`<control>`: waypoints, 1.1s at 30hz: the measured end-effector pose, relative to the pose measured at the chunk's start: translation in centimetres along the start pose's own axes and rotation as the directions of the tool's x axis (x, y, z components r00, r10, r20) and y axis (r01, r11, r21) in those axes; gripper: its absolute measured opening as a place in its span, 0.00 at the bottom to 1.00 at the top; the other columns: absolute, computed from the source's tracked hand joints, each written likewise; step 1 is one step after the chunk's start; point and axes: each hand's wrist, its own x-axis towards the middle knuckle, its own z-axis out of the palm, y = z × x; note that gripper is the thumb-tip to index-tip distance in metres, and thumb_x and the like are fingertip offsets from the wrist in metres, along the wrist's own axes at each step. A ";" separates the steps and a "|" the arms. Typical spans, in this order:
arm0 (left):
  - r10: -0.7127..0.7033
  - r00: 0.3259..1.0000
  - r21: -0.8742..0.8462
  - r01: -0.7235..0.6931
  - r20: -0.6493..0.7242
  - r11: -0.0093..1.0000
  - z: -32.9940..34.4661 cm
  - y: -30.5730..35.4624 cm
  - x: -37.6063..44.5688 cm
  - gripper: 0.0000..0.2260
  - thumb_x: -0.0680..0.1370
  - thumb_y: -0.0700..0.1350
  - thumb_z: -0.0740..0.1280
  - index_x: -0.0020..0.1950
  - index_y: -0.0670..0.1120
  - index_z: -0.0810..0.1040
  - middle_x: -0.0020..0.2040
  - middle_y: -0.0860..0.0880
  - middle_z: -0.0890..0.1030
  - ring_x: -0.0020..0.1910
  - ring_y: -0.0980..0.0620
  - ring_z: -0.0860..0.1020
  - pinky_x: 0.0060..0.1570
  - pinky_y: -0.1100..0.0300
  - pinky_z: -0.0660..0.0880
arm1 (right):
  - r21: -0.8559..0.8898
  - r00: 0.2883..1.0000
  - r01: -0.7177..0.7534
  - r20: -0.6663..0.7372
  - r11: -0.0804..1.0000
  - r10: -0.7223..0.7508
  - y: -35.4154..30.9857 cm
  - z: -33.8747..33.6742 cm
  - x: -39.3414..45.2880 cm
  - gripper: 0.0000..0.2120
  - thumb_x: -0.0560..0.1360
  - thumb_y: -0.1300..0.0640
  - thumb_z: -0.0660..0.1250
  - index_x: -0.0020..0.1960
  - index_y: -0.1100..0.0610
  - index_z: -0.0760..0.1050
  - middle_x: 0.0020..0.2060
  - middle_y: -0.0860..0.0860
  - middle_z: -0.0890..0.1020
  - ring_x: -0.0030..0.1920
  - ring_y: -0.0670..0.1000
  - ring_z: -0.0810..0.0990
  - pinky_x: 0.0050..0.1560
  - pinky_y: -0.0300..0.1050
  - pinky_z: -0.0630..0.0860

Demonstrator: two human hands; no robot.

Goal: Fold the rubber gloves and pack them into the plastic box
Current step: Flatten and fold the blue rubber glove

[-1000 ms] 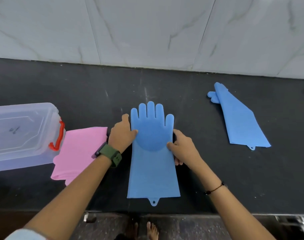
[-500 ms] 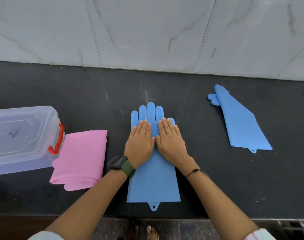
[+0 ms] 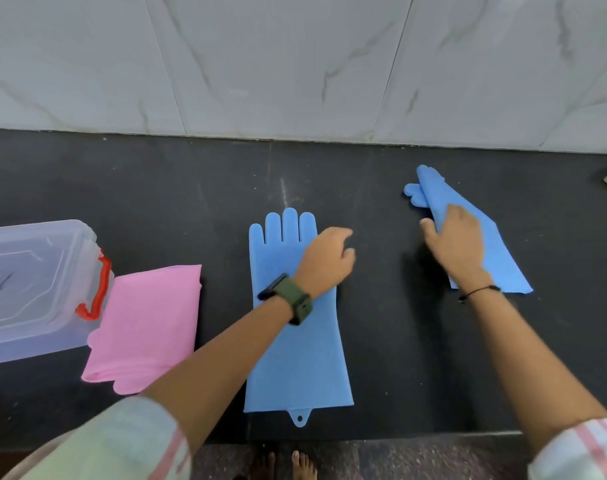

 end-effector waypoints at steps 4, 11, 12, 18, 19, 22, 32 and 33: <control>-0.183 0.973 -0.376 0.223 0.140 0.900 3.7 4.3 4.3 0.07 0.74 0.40 0.62 0.39 0.52 0.68 0.40 0.51 0.70 0.44 0.51 0.68 0.44 0.58 0.67 | -0.165 0.953 -0.256 0.123 0.952 0.278 4.0 -1.3 1.4 0.36 0.71 0.39 0.65 0.64 0.68 0.65 0.62 0.66 0.71 0.61 0.68 0.69 0.60 0.63 0.67; -0.295 0.893 -0.586 0.446 0.339 0.677 9.9 8.8 9.8 0.17 0.74 0.37 0.63 0.29 0.47 0.58 0.31 0.48 0.63 0.36 0.49 0.64 0.40 0.55 0.62 | -0.139 0.889 -0.397 0.188 0.907 0.418 8.2 -2.0 1.5 0.36 0.72 0.36 0.61 0.65 0.66 0.66 0.63 0.64 0.72 0.65 0.65 0.65 0.61 0.61 0.66; -0.305 0.888 -0.602 0.458 0.344 0.654 10.4 9.1 10.5 0.17 0.74 0.36 0.63 0.29 0.46 0.60 0.31 0.47 0.65 0.33 0.48 0.65 0.37 0.56 0.64 | -0.107 0.892 -0.401 0.180 0.910 0.414 8.3 -2.1 1.7 0.34 0.73 0.37 0.61 0.63 0.66 0.67 0.61 0.65 0.72 0.64 0.65 0.66 0.60 0.60 0.67; -0.314 0.889 -0.604 0.457 0.333 0.653 12.7 10.5 13.4 0.16 0.74 0.34 0.63 0.62 0.35 0.71 0.61 0.38 0.76 0.58 0.40 0.77 0.59 0.44 0.75 | 0.040 0.901 -0.380 0.242 0.924 0.360 8.7 -2.3 2.9 0.18 0.74 0.50 0.64 0.34 0.60 0.63 0.34 0.54 0.69 0.46 0.59 0.71 0.39 0.45 0.64; -0.324 0.889 -0.581 0.456 0.323 0.674 13.1 10.5 13.6 0.19 0.74 0.34 0.63 0.65 0.36 0.68 0.63 0.38 0.75 0.59 0.40 0.76 0.60 0.44 0.75 | 0.090 0.900 -0.390 0.246 0.916 0.359 8.8 -2.3 2.8 0.19 0.73 0.53 0.65 0.31 0.57 0.59 0.30 0.51 0.65 0.40 0.56 0.69 0.33 0.44 0.61; -0.300 0.900 -0.564 0.433 0.316 0.704 13.4 10.6 13.5 0.27 0.74 0.33 0.60 0.72 0.41 0.58 0.66 0.39 0.72 0.61 0.40 0.74 0.59 0.44 0.75 | 0.247 0.864 -0.476 0.310 0.844 0.396 8.8 -2.3 2.8 0.19 0.71 0.61 0.67 0.31 0.56 0.57 0.29 0.50 0.63 0.30 0.50 0.63 0.27 0.42 0.58; -0.205 0.930 -0.817 0.366 0.305 0.446 6.3 9.6 13.2 0.24 0.76 0.30 0.52 0.73 0.40 0.60 0.53 0.43 0.69 0.35 0.48 0.74 0.21 0.66 0.73 | 0.653 0.638 -0.734 0.757 -0.185 0.141 4.4 -5.0 2.6 0.07 0.76 0.68 0.56 0.45 0.62 0.73 0.27 0.56 0.82 0.19 0.47 0.77 0.20 0.35 0.75; -0.208 0.933 -0.844 0.356 0.295 0.400 4.9 9.5 13.2 0.25 0.77 0.29 0.52 0.73 0.41 0.60 0.57 0.42 0.69 0.39 0.46 0.76 0.28 0.61 0.77 | 0.647 0.647 -0.720 0.757 -0.250 0.094 3.2 -5.4 2.5 0.09 0.77 0.67 0.55 0.44 0.61 0.73 0.26 0.56 0.82 0.17 0.45 0.74 0.20 0.34 0.75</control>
